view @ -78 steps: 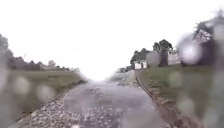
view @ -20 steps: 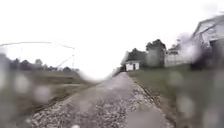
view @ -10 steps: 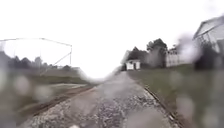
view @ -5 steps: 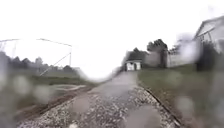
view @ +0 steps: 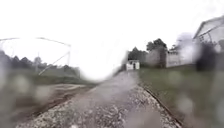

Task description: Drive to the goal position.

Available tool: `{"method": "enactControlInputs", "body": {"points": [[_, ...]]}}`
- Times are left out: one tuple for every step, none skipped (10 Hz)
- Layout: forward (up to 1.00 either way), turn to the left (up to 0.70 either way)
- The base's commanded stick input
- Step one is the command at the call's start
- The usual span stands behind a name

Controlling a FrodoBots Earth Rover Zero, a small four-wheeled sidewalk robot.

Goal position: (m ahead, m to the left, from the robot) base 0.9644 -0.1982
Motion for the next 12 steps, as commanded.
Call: {"method": "enactControlInputs", "body": {"points": [[0.85,0.0],[0.85,0.0],[0.85,0.0],[0.85,0.0],[0.85,0.0],[0.85,0.0],[0.85,-0.03],[0.85,-0.05],[0.85,-0.07],[0.85,-0.09],[0.85,-0.11],[0.85,-0.13]]}}
